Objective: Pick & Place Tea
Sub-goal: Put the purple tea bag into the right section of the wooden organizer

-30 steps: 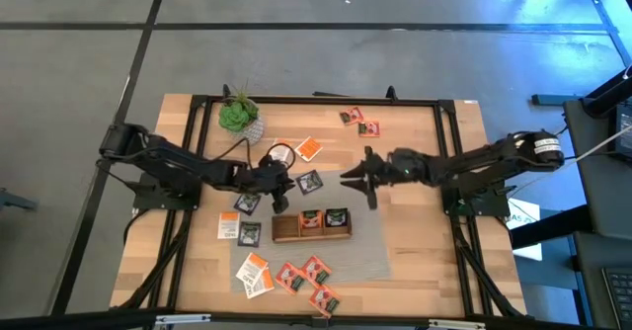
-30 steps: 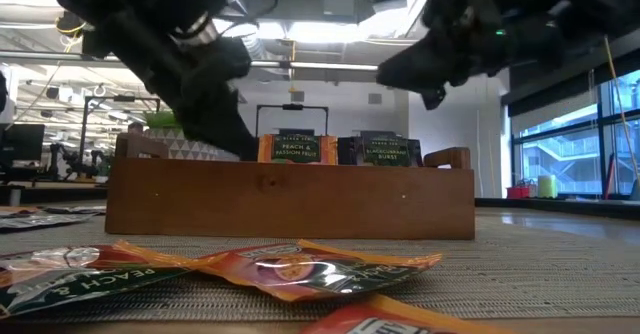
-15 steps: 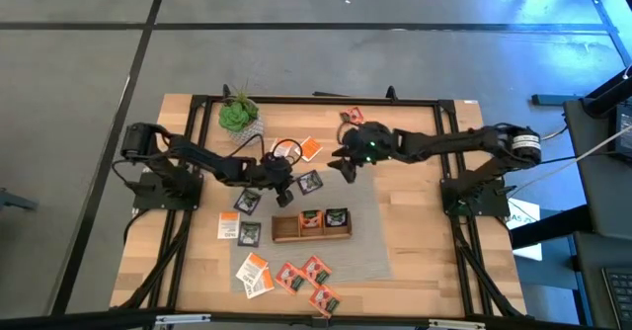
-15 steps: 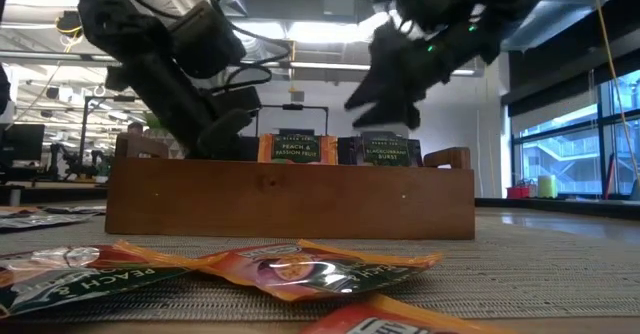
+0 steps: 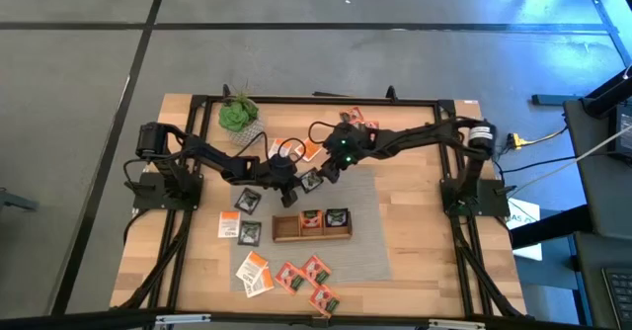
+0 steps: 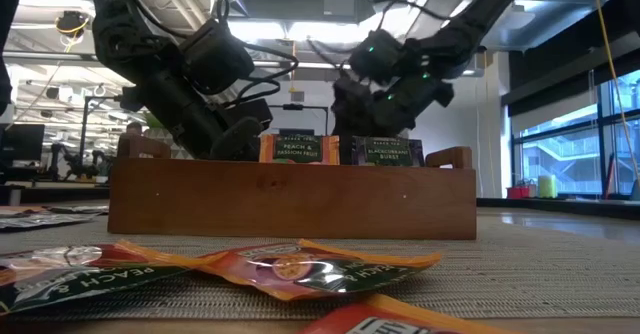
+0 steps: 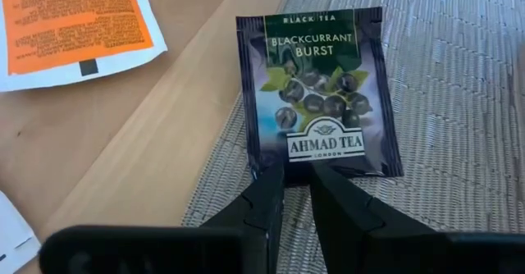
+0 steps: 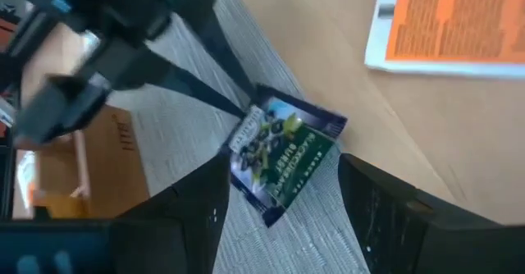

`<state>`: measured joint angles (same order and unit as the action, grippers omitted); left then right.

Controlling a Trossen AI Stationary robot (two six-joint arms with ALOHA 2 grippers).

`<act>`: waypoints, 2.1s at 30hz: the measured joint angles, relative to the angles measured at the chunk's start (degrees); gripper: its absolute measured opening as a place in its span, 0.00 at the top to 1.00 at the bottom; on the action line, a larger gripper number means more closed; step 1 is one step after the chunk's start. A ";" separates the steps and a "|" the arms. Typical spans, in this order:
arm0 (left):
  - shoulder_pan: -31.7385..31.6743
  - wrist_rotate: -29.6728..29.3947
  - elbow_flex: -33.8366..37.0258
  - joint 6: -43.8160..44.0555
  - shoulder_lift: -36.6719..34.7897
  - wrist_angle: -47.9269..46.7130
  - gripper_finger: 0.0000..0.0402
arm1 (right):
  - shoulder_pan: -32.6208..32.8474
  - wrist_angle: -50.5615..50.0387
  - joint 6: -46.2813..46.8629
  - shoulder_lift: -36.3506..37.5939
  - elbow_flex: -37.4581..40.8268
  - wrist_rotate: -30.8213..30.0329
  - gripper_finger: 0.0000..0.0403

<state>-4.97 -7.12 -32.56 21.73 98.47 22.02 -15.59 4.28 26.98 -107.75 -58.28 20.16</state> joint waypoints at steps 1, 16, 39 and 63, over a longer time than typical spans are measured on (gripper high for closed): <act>0.01 -0.13 0.00 0.00 0.00 -0.08 0.85 | 0.00 -0.23 0.07 -0.84 -0.58 0.07 0.43; 0.00 -0.19 0.13 0.00 0.09 0.42 0.85 | 0.00 -1.84 0.23 -4.37 -2.54 5.29 0.47; 0.00 -0.41 0.16 -0.44 0.14 0.54 0.85 | 0.02 -2.02 -3.28 -4.37 -2.53 3.44 0.90; 0.00 9.25 0.27 -6.02 -15.37 -0.09 0.85 | 0.74 -15.60 -23.08 15.75 -2.49 -7.95 1.00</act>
<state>-4.97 2.13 -32.29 15.71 83.11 21.94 -14.85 -11.33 3.90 -91.99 -60.77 12.21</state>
